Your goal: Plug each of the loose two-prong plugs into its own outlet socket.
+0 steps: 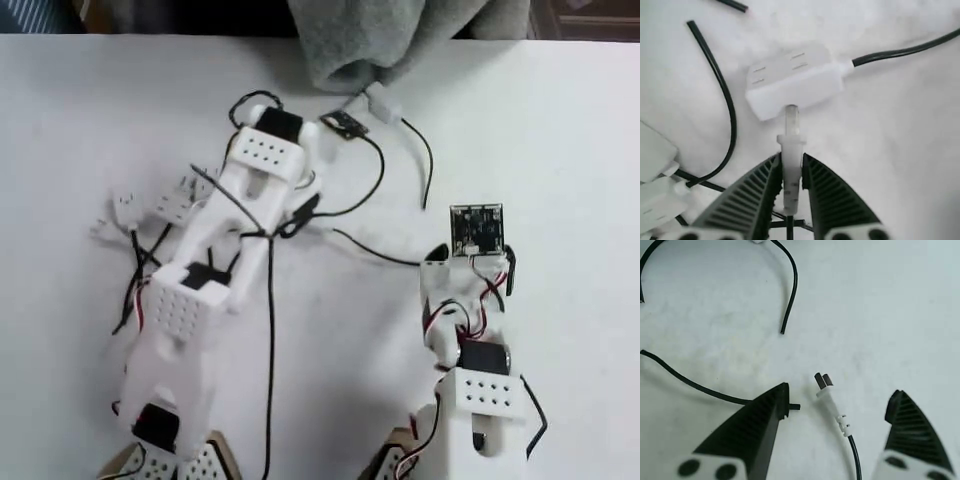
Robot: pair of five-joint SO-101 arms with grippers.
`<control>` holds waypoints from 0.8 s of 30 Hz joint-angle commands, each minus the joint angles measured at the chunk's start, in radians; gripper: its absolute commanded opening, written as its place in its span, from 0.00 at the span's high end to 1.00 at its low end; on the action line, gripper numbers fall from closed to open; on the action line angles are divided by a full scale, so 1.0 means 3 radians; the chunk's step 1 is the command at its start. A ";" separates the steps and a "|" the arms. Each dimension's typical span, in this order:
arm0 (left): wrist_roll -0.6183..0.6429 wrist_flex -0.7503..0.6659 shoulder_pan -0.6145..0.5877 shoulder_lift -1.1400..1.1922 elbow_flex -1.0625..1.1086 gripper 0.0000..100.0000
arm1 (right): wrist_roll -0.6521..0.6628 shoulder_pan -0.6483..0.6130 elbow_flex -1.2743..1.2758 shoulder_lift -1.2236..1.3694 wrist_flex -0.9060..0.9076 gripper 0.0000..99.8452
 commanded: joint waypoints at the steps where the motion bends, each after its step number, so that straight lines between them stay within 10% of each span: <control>1: 0.0010 0.0020 -0.0023 -0.0545 0.0092 0.98 | -0.0020 0.0043 -0.0026 -0.0059 -0.0069 0.69; 10: 0.0010 -0.0312 -0.0028 -0.1015 -0.0005 0.98 | -0.0020 0.0043 -0.0026 -0.0059 -0.0079 0.69; 24: 0.0005 -0.0066 -0.0018 0.0744 -0.1800 0.98 | -0.0020 0.0038 -0.0026 -0.0059 -0.0084 0.69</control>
